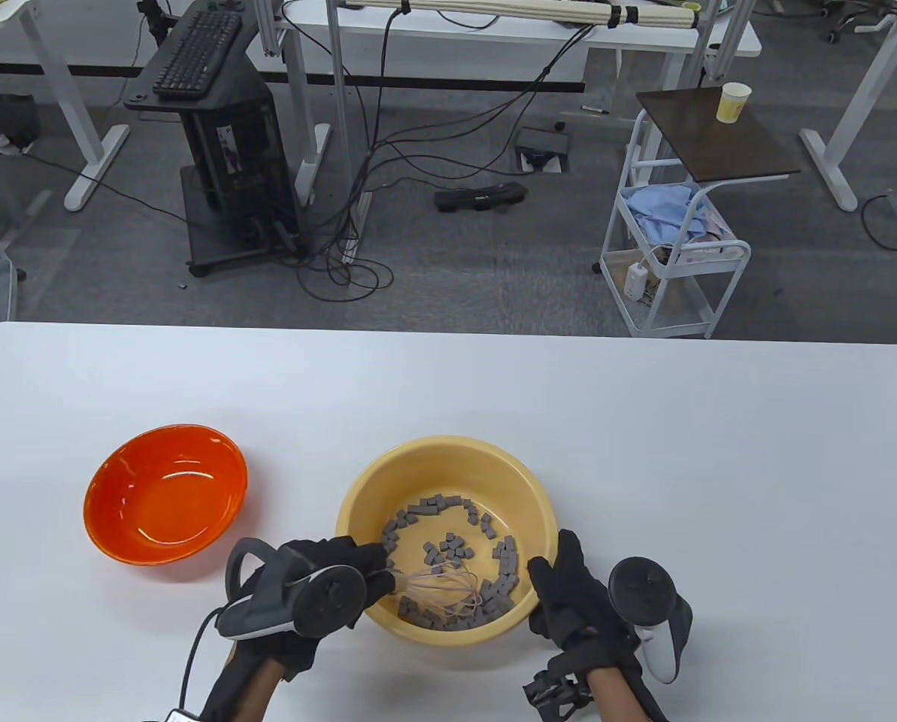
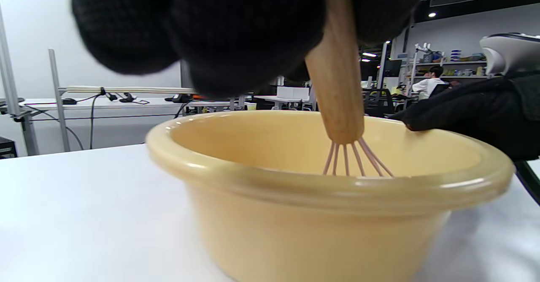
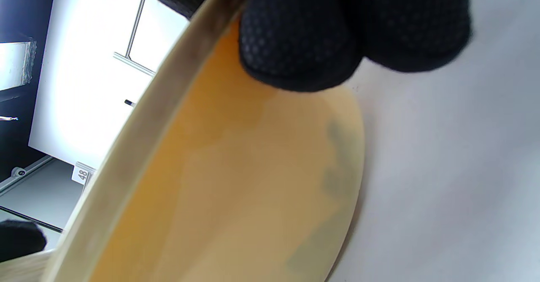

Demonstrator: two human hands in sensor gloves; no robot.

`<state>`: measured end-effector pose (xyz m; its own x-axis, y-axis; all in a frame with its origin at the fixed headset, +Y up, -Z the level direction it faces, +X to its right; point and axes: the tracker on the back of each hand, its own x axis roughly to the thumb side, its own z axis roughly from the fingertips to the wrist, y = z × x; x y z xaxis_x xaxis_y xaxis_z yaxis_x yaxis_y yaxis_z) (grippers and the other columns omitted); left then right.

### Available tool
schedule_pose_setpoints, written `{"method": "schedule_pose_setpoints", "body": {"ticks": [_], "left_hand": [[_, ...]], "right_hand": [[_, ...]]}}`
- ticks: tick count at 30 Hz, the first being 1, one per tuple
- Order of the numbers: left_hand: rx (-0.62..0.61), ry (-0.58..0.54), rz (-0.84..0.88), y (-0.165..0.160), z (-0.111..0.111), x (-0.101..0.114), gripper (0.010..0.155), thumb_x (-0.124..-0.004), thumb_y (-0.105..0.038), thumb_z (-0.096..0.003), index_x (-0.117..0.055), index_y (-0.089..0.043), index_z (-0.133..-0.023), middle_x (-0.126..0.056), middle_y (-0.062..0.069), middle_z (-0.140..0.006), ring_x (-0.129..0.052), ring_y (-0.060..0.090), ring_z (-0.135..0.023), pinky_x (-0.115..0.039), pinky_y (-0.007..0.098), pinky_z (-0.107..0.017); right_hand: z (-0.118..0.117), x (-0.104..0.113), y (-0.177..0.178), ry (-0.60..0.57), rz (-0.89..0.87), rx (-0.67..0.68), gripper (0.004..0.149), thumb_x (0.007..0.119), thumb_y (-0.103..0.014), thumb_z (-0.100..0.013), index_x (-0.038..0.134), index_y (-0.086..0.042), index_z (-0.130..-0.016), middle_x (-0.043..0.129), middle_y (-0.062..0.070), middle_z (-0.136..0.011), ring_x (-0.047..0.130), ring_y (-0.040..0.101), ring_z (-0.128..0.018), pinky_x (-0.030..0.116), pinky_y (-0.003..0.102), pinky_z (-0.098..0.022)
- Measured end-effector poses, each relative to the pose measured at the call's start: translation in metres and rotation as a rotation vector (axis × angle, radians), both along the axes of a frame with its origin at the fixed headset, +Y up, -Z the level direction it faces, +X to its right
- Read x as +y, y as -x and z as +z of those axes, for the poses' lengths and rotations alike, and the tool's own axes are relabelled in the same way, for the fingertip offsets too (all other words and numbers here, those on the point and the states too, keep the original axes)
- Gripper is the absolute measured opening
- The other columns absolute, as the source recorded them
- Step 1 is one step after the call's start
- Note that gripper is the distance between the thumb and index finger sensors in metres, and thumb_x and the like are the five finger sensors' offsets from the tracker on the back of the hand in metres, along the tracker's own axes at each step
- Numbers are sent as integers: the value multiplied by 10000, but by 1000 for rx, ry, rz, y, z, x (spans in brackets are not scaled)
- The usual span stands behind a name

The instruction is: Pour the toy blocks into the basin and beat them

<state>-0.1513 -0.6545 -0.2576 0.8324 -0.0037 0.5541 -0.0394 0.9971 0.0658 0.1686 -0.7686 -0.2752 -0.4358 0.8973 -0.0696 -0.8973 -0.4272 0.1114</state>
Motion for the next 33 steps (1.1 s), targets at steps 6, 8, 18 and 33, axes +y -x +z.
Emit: {"method": "schedule_pose_setpoints", "body": {"ticks": [6,8,18,33], "left_hand": [[-7,-126,-144,-34,10,-17,505,-719,-489,-610,-773,-169,-998,-953,108,-737,-1061,77,-445,-913,424,-471],[9,-208,-156,-40,15,-18,498,-719,-481,-609,-769,-177,-1000,-943,106,-761,-1060,81,-470,-911,414,-479],[124,-346,-235,-53,14,-30,470,-780,-449,-594,-799,-177,-977,-930,145,-773,-1021,33,-422,-918,365,-430],[165,-343,-273,-27,15,-8,369,-781,-335,-601,-831,-222,-949,-872,123,-979,-980,6,-406,-918,350,-430]], "right_hand": [[0,0,0,2,-6,3,696,626,-283,-723,242,172,-1084,828,250,-697,927,267,-367,831,469,-355],[0,0,0,2,-7,3,696,625,-284,-723,242,172,-1084,827,250,-697,926,266,-367,831,468,-354],[0,0,1,0,-12,4,698,624,-287,-723,241,172,-1083,831,247,-691,930,266,-360,834,466,-351],[0,1,-1,0,3,4,691,639,-287,-719,285,193,-1068,884,214,-634,963,234,-294,855,442,-312]]}}
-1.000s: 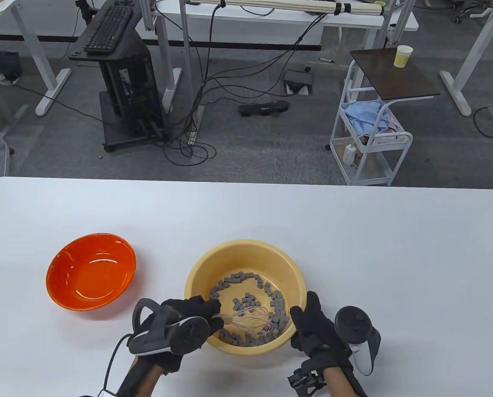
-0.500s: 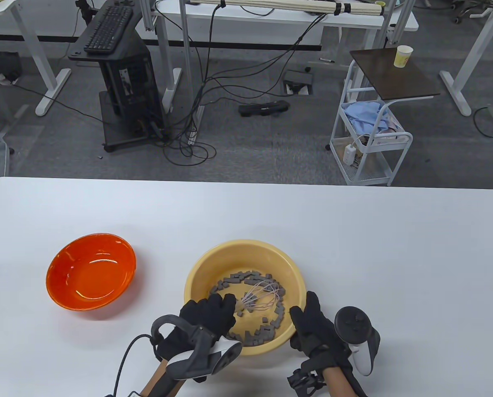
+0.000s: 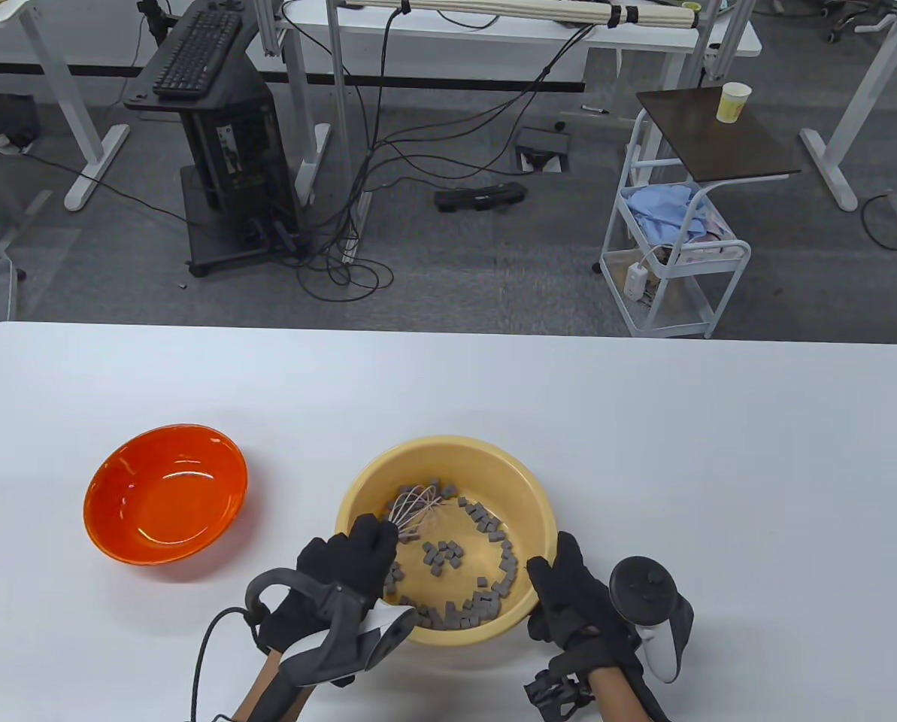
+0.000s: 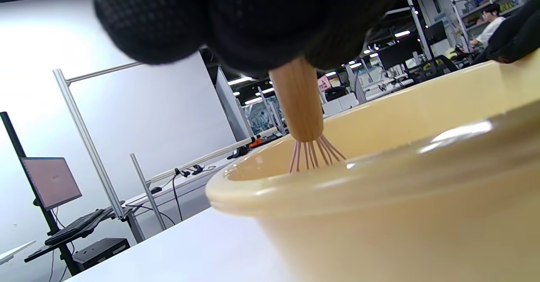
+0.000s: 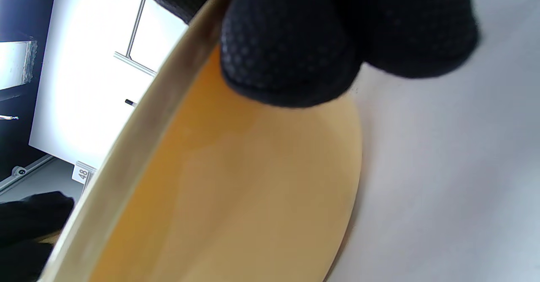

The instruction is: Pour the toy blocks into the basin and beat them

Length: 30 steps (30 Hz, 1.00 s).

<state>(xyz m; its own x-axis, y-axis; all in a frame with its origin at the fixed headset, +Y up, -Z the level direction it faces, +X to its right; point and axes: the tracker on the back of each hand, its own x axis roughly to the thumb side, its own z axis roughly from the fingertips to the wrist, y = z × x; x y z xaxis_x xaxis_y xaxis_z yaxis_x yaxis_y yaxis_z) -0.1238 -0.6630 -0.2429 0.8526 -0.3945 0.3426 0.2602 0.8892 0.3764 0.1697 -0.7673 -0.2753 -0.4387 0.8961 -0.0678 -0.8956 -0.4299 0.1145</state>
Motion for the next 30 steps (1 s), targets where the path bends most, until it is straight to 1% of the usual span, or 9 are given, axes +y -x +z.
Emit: {"method": "schedule_pose_setpoints", "body": {"ticks": [5,10,16,20,23,25,27,28,30], "left_hand": [[-26,-50,44,10,6,17,330,-746,-339,-585,-890,-214,-854,-933,131,-873,-981,49,-378,-915,384,-438],[-47,-44,128,23,6,28,336,-728,-371,-576,-902,-197,-805,-958,125,-776,-959,24,-314,-923,355,-403],[-71,-39,206,29,6,30,369,-695,-422,-588,-905,-176,-766,-972,117,-657,-928,-20,-264,-929,314,-357],[-130,9,310,26,4,25,421,-685,-523,-617,-914,-186,-726,-982,106,-619,-926,-26,-239,-932,311,-338],[-139,94,333,20,1,19,440,-687,-535,-622,-904,-179,-762,-976,115,-647,-939,-28,-268,-933,318,-358],[-146,162,334,15,-1,14,459,-691,-532,-623,-882,-164,-820,-961,126,-703,-945,-29,-297,-931,326,-381],[-135,255,308,9,-4,8,446,-709,-476,-623,-836,-151,-901,-927,149,-795,-958,-7,-350,-923,352,-410],[-122,320,265,5,-5,4,471,-702,-468,-627,-794,-145,-958,-889,166,-866,-960,8,-390,-914,369,-435],[-121,381,212,-3,-5,-3,513,-706,-453,-629,-729,-133,-1028,-828,192,-953,-962,37,-463,-900,400,-477]], "right_hand": [[0,0,0,4,-1,4,691,634,-287,-721,275,189,-1071,873,214,-645,955,239,-307,849,450,-323],[0,0,1,3,0,2,691,633,-287,-721,273,188,-1072,870,213,-648,954,241,-313,849,451,-326],[0,0,1,0,-1,-2,691,632,-289,-721,274,186,-1073,867,213,-649,953,242,-318,848,452,-329],[0,0,1,-1,-1,-3,692,632,-290,-721,274,187,-1073,866,214,-650,953,243,-320,848,454,-330],[0,-1,1,-1,-2,-4,691,632,-291,-722,276,183,-1075,865,215,-652,952,245,-323,847,454,-332],[0,-1,1,-1,-3,-4,692,632,-292,-721,275,183,-1076,864,215,-653,952,245,-325,847,455,-333],[0,-1,1,-1,-6,-4,691,631,-292,-722,275,183,-1075,863,218,-652,951,246,-327,846,456,-335],[0,-1,1,-1,-7,-4,692,631,-292,-721,273,183,-1076,862,217,-654,951,246,-328,846,455,-335],[0,-1,1,-1,-8,-4,695,631,-291,-721,270,185,-1076,861,219,-655,951,246,-329,846,456,-336]]}}
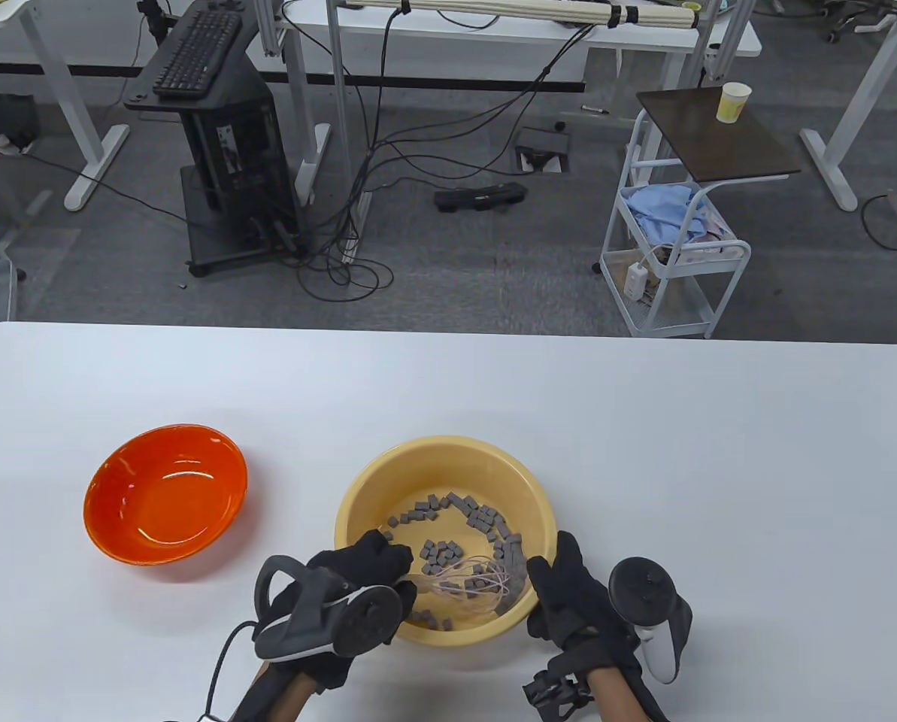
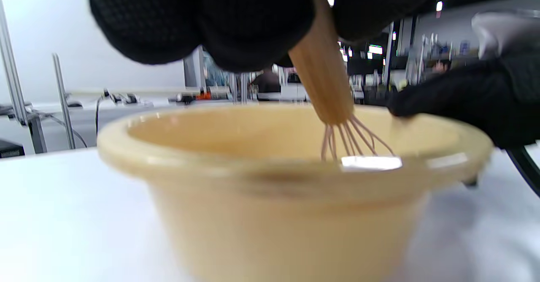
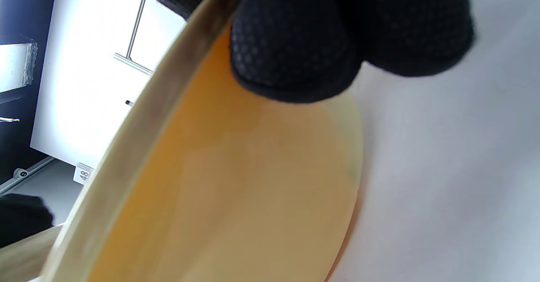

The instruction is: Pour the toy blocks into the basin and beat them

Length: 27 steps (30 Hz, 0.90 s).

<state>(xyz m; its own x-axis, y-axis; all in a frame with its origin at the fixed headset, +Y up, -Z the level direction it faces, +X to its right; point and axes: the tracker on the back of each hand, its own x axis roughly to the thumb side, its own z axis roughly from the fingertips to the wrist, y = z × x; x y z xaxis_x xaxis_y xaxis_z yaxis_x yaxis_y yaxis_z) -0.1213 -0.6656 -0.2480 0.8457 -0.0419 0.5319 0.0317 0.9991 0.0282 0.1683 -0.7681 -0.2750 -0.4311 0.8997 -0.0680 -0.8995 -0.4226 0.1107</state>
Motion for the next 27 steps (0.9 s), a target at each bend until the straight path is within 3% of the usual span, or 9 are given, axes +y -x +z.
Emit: {"method": "schedule_pose_setpoints", "body": {"ticks": [5,14,21,27], "left_hand": [[8,-64,-90,-18,3,-14,533,-728,-393,-635,-655,-113,-1082,-769,213,-1011,-969,67,-526,-883,425,-517],[116,-202,-118,-16,0,-21,487,-765,-389,-626,-705,-167,-1056,-842,196,-989,-1017,-6,-402,-929,338,-428],[202,-281,-128,1,2,-3,414,-789,-376,-610,-806,-186,-977,-872,180,-968,-996,10,-389,-921,356,-425],[224,-284,-223,4,9,20,375,-735,-346,-607,-842,-187,-930,-873,183,-921,-999,70,-424,-900,411,-474]], "right_hand": [[0,0,0,-1,-2,-1,690,633,-288,-721,277,187,-1073,865,221,-651,955,246,-323,848,455,-334],[0,0,-1,-1,-5,-1,691,640,-286,-718,283,189,-1071,875,224,-644,963,247,-315,854,453,-325],[0,1,-1,0,-4,3,690,639,-285,-719,282,190,-1070,874,224,-645,963,250,-317,853,454,-328],[0,1,-1,5,-4,8,690,634,-288,-721,274,183,-1075,865,221,-652,955,247,-325,848,456,-334]]}}
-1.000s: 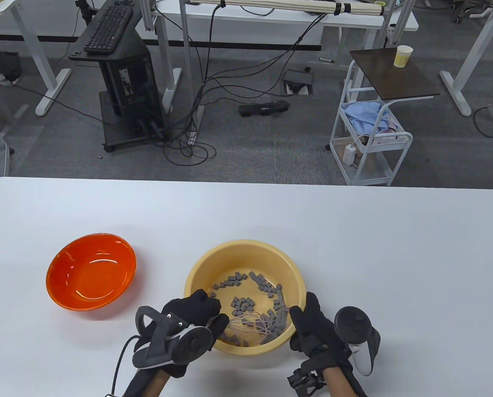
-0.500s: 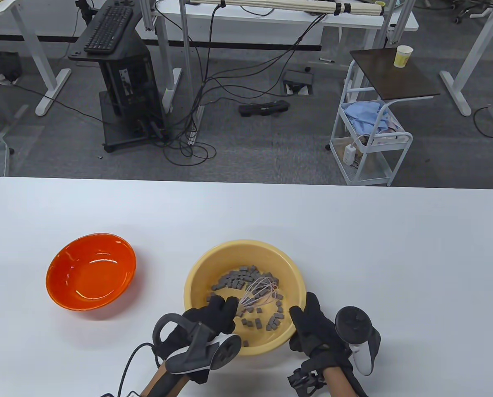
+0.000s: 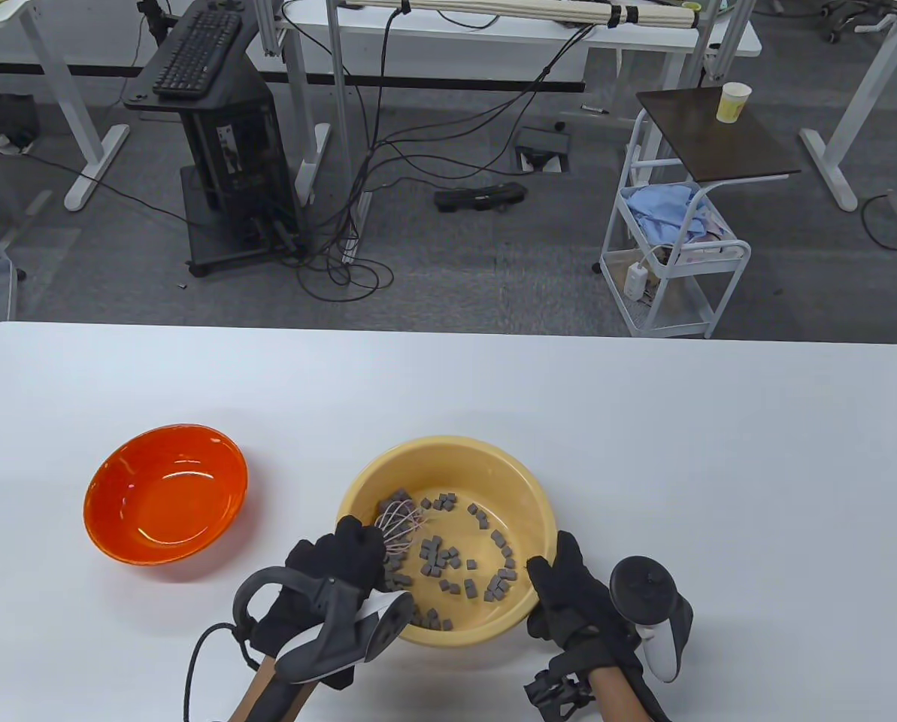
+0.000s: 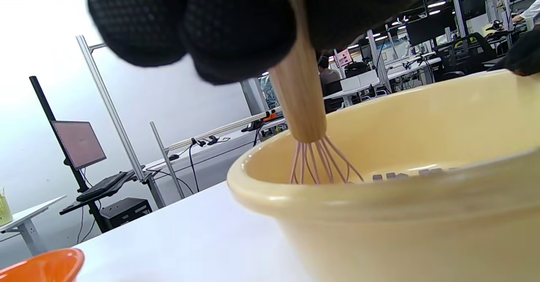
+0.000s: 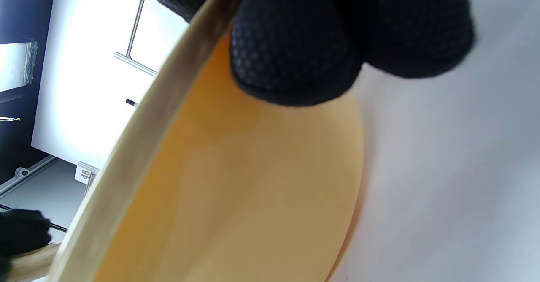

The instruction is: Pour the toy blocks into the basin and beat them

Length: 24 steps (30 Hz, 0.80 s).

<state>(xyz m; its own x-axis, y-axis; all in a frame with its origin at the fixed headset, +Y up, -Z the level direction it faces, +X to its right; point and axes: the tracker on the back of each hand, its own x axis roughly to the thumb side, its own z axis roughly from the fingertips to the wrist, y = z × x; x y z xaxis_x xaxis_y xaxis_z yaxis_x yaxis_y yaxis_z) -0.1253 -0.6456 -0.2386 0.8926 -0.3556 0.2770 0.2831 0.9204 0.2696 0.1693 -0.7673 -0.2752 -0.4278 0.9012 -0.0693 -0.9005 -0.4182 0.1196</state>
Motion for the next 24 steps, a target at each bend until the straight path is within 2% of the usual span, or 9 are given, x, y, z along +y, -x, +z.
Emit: {"method": "schedule_pose_setpoints", "body": {"ticks": [6,13,16,18,24], "left_hand": [[-63,-33,54,9,4,11,350,-710,-338,-584,-893,-191,-844,-922,162,-804,-991,71,-363,-908,407,-448],[-159,65,237,21,-1,15,362,-686,-344,-589,-893,-170,-829,-936,151,-735,-981,35,-324,-920,373,-413],[-198,139,307,18,-3,11,368,-683,-339,-595,-886,-158,-843,-936,154,-730,-981,34,-324,-918,372,-409],[-210,144,299,13,-3,8,375,-679,-345,-602,-876,-158,-861,-936,150,-740,-983,24,-326,-920,361,-407],[-255,220,317,0,-4,-2,411,-713,-392,-631,-816,-161,-955,-910,143,-845,-1004,18,-395,-917,349,-438]], "right_hand": [[0,0,0,1,-1,-2,689,633,-289,-721,274,178,-1078,864,220,-653,953,247,-326,847,456,-336],[0,0,0,0,-2,-2,690,633,-291,-721,274,180,-1077,863,219,-653,953,247,-327,846,457,-337],[0,0,0,0,-4,-2,690,633,-291,-721,274,179,-1078,862,220,-653,952,249,-328,847,457,-337],[0,0,0,0,-4,-2,690,632,-291,-722,275,180,-1078,861,220,-655,952,250,-330,846,458,-337],[0,0,0,0,-6,-2,690,632,-291,-722,274,179,-1078,860,221,-655,952,251,-333,845,459,-339]]}}
